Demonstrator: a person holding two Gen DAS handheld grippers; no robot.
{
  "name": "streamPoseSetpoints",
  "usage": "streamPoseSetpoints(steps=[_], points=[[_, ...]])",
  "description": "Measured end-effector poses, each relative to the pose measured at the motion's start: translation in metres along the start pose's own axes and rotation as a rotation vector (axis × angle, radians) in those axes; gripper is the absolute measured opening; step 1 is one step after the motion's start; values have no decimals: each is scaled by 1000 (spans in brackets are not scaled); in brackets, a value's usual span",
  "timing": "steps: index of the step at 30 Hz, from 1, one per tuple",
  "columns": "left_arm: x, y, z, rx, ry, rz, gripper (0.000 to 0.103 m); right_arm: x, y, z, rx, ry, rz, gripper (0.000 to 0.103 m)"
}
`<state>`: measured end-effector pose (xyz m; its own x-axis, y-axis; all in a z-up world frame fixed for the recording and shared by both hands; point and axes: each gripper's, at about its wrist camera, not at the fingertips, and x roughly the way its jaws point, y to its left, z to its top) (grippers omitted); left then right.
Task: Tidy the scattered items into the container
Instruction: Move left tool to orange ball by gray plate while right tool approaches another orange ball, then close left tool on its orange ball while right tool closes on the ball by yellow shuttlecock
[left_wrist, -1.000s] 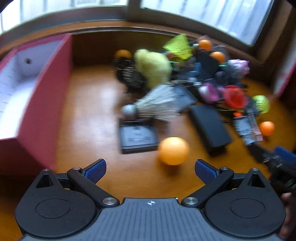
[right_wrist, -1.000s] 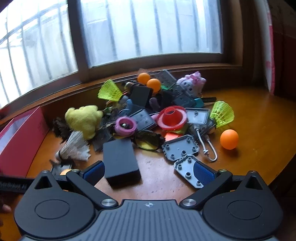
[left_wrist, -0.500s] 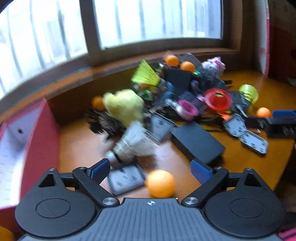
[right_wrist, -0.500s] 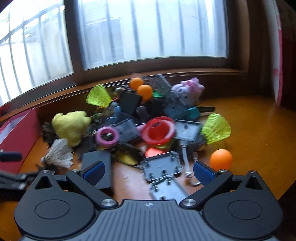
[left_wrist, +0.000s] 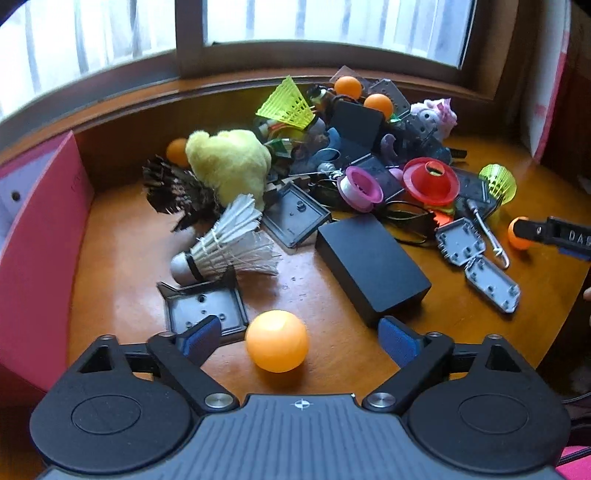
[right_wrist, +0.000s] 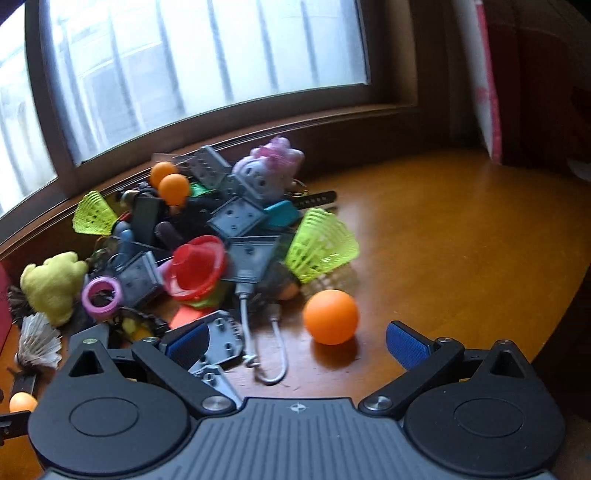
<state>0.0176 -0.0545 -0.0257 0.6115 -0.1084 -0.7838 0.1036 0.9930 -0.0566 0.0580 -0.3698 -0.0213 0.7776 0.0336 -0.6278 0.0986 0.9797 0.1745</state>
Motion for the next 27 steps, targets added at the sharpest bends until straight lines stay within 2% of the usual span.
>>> streamPoseSetpoints(steps=[1, 2, 5, 14, 21, 27], points=[[2, 2, -1, -16, 2, -1, 80, 1, -2, 0, -3, 1, -8, 103], [3, 3, -1, -31, 4, -2, 78, 2, -3, 0, -9, 4, -14, 103], [6, 8, -3, -72, 7, -10, 78, 5, -4, 1, -27, 13, -18, 103], [9, -2, -5, -50, -4, -29, 78, 13, -4, 8, -72, 8, -19, 102], [10, -2, -4, -46, -11, -30, 78, 20, -2, 10, -135, -13, -41, 97], [9, -5, -4, -12, -6, -24, 78, 30, -3, 10, -135, 7, -37, 91]])
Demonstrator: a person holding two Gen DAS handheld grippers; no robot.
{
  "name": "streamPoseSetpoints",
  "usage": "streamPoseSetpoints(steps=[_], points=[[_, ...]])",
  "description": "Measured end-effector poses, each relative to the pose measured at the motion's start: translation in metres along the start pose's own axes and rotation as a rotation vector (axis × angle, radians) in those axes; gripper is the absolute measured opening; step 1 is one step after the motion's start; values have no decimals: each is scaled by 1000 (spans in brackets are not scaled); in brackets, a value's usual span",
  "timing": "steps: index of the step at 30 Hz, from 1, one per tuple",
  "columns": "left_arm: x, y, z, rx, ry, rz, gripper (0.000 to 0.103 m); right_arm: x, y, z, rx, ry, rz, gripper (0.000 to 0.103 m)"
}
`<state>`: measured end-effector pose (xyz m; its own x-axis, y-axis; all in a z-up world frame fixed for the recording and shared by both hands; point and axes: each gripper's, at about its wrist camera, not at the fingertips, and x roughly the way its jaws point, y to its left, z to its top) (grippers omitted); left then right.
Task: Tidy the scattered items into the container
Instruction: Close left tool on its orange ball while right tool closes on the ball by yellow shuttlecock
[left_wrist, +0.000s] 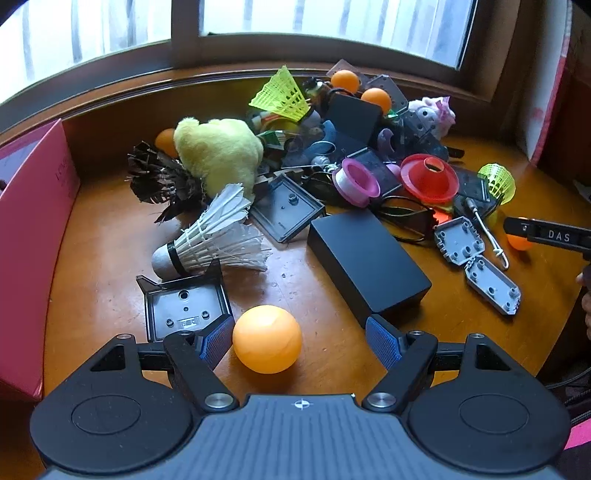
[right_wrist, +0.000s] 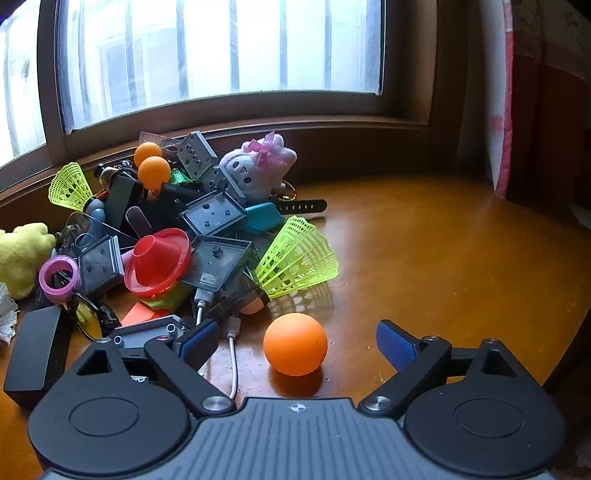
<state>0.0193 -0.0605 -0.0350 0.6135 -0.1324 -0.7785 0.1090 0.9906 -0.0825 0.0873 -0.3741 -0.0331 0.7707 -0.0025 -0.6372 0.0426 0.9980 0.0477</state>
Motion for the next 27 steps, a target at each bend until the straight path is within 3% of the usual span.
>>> streamPoseSetpoints(steps=[27], points=[[2, 5, -5, -22, 8, 26, 68, 16, -1, -7, 16, 60, 30, 76]])
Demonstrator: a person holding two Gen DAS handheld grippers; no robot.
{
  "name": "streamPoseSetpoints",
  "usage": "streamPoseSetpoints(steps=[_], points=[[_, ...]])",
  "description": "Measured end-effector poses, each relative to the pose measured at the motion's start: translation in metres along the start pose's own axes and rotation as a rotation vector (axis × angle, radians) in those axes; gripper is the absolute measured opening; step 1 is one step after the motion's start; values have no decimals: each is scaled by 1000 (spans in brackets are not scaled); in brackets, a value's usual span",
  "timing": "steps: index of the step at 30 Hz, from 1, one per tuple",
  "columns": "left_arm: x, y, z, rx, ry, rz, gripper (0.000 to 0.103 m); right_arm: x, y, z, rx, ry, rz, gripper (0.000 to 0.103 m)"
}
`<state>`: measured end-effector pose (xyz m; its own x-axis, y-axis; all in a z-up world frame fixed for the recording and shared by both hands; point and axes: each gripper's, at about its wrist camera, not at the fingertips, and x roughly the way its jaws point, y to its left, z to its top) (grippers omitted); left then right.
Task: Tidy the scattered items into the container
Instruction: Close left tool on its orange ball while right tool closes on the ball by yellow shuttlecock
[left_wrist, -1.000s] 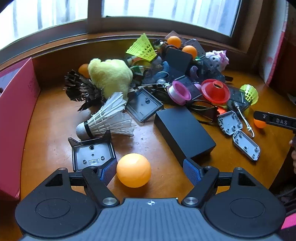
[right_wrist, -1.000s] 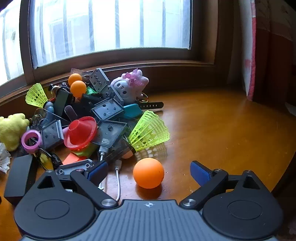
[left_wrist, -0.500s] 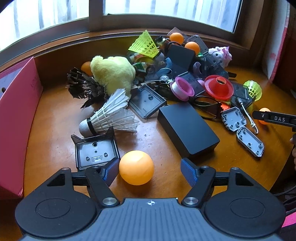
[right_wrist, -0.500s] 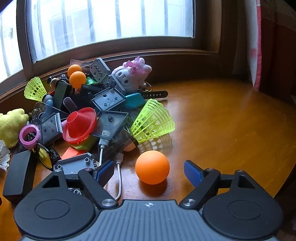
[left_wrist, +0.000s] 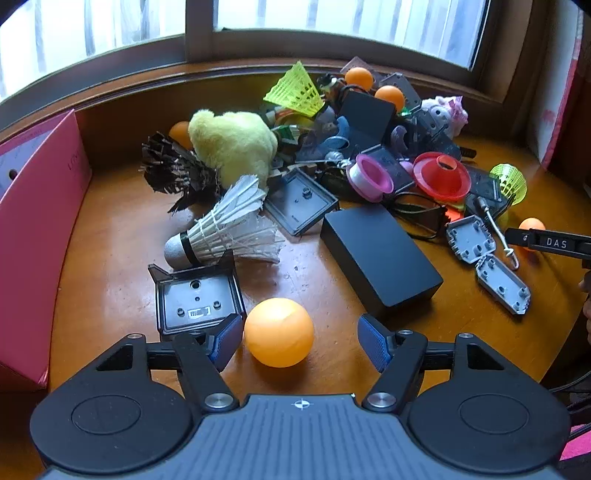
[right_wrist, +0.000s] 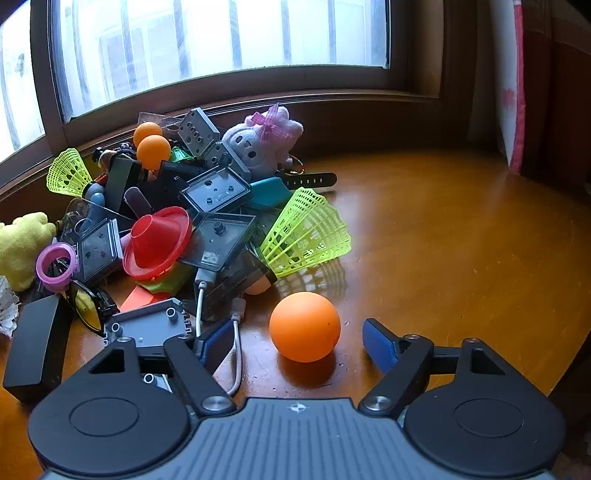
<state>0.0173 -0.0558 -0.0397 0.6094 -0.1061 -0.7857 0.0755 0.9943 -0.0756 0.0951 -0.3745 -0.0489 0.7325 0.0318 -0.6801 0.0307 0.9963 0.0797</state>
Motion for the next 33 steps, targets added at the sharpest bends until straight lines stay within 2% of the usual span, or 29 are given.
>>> streamPoseSetpoints(steps=[3, 5, 7, 10, 15, 26, 33], points=[[1, 0, 0, -1, 6, 4, 62, 2, -1, -2, -1, -6, -3, 76], [2, 0, 1, -1, 8, 10, 51, 4, -3, -3, 1, -14, -1, 76], [4, 1, 1, -8, 16, 15, 46, 5, -3, -3, -4, -22, -2, 75], [3, 3, 1, -23, 10, 17, 40, 6, -3, -3, -17, -31, 9, 69], [-2, 5, 1, -35, -8, 9, 40, 4, -1, -2, -34, -42, 27, 43], [-10, 1, 9, -29, -46, 5, 40, -7, -8, 1, 1, -74, 48, 42], [-9, -3, 13, -32, -50, 9, 40, -11, -5, 5, -5, -49, 82, 42]])
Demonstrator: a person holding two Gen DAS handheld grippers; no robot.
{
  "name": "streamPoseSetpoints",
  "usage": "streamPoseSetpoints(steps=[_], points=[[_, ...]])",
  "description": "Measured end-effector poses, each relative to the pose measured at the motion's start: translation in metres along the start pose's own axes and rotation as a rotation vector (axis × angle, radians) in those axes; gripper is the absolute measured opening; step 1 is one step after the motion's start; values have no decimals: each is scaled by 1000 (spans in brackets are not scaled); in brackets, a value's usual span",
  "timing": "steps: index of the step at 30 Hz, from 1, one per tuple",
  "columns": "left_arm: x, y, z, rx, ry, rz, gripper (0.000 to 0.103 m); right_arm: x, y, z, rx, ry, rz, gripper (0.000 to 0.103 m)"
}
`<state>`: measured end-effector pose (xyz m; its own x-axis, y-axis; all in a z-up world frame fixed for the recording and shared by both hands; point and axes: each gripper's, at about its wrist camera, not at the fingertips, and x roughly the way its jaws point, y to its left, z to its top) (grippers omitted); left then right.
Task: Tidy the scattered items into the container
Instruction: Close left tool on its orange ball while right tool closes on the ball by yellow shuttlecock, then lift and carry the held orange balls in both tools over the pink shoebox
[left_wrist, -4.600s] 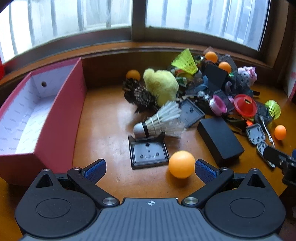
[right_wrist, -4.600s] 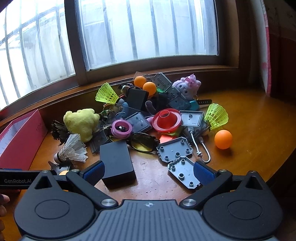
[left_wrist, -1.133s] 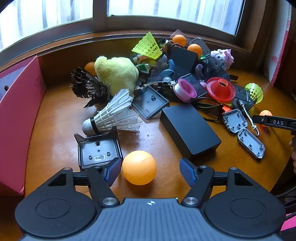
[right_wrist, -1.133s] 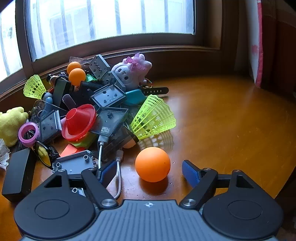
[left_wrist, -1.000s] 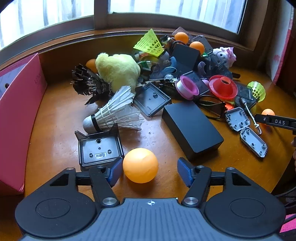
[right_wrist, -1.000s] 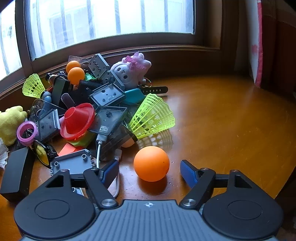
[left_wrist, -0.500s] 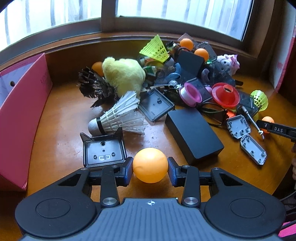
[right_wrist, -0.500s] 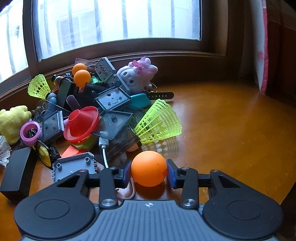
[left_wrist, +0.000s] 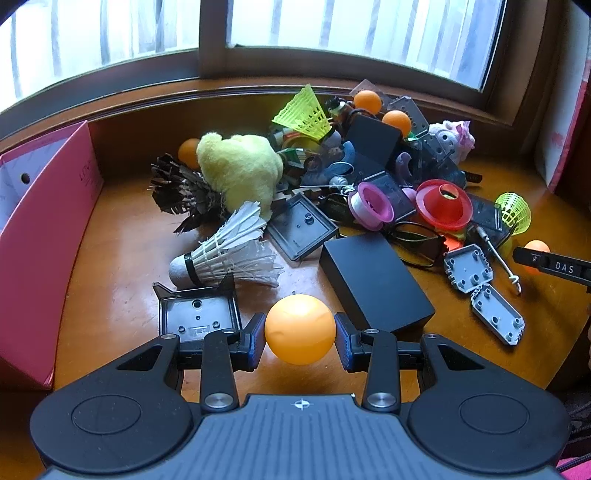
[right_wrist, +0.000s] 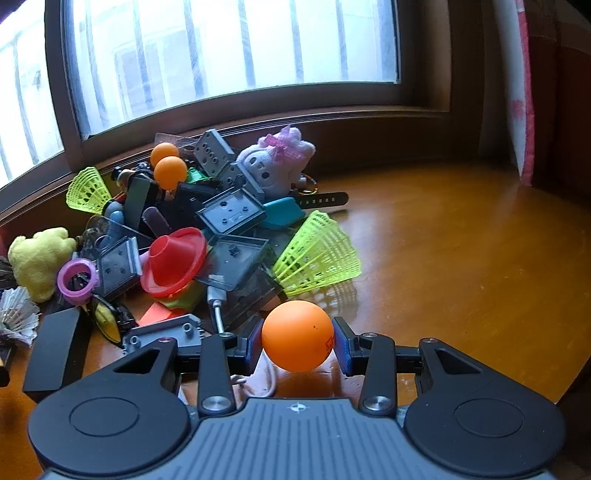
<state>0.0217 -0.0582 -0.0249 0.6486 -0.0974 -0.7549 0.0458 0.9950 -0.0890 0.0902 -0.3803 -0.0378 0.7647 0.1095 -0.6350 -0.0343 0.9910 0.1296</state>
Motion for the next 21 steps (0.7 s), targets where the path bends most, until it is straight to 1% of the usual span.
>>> streamPoseSetpoints(steps=[9, 21], points=[[1, -4, 1, 3, -3, 15, 40, -4, 12, 6, -50, 1, 43, 42], [-1, 2, 0, -15, -3, 37, 40, 2, 25, 11, -92, 16, 78, 42]])
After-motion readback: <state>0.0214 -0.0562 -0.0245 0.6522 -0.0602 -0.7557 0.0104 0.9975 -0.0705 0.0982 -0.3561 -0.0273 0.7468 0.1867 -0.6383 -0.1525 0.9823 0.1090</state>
